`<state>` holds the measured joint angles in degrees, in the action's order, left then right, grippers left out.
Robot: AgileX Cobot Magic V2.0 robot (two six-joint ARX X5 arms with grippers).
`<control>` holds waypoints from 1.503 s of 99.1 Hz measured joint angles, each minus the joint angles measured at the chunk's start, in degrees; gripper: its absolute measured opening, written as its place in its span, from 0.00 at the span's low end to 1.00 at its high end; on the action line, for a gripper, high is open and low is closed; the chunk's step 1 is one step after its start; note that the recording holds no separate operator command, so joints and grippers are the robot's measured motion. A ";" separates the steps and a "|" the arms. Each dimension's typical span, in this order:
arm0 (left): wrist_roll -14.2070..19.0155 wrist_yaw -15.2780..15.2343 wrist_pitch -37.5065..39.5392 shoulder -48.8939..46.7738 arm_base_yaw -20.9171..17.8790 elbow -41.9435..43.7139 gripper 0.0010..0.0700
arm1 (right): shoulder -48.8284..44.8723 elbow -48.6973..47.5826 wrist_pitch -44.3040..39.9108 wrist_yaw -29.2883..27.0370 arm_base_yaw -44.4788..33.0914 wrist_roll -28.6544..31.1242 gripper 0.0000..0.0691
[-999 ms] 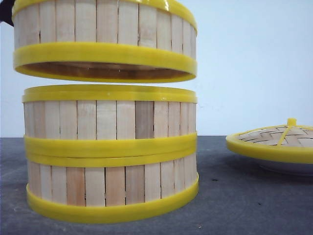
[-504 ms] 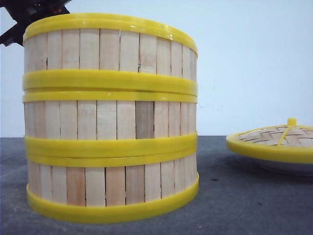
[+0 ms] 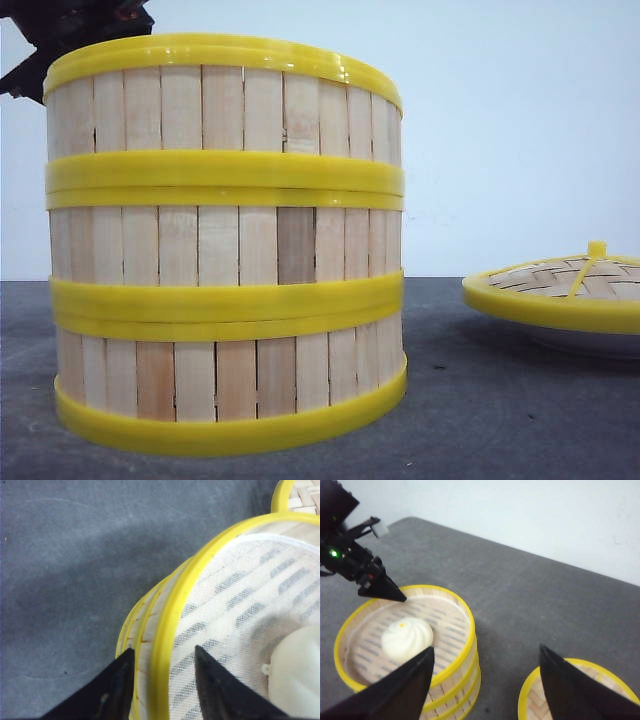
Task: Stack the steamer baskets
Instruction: 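Raise the left gripper away from the stack, then reach the right gripper to the woven lid and grip its rim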
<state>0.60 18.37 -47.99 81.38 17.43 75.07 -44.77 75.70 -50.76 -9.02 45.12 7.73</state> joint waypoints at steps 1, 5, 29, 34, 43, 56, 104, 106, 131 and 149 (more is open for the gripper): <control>0.00 0.00 0.04 0.00 0.00 0.00 0.31 | 0.00 0.00 -0.04 0.00 0.00 0.00 0.58; 0.00 0.00 0.31 0.00 0.00 0.00 0.32 | -0.04 0.00 -0.33 -0.02 0.00 0.02 0.58; 0.13 0.02 4.90 -2.78 -0.46 -0.35 0.33 | -1.46 0.00 -3.26 -2.58 -0.02 0.57 0.58; 0.31 0.00 6.32 -5.31 -0.52 -0.42 0.33 | -2.21 0.00 -4.74 -4.81 -0.02 1.05 0.58; 0.35 -0.57 9.73 -11.72 -0.52 -0.42 0.33 | -4.15 0.00 -7.26 -8.96 -0.28 1.86 0.58; 0.46 -4.59 11.80 -21.88 -0.48 -0.35 0.33 | -8.00 0.00 -8.50 -10.25 -2.86 2.84 0.58; 3.61 -7.78 0.98 -44.96 -0.48 -0.35 0.33 | -26.62 -1.99 -5.57 6.21 -26.53 2.45 0.58; 3.76 -7.80 0.50 -45.44 -0.48 -0.35 0.33 | -27.23 -2.49 -5.27 6.62 -27.23 2.38 0.58; 4.79 -7.78 -4.66 -49.20 -0.48 -0.35 0.33 | -33.11 -8.96 1.09 7.52 -30.86 1.68 0.45; 4.83 -7.78 -6.97 -49.88 -0.48 -0.35 0.33 | -36.76 -10.36 4.48 7.45 -31.04 1.53 0.42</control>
<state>5.43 10.59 -54.96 31.51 16.95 74.72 -81.54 65.34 -46.28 -1.56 14.09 9.26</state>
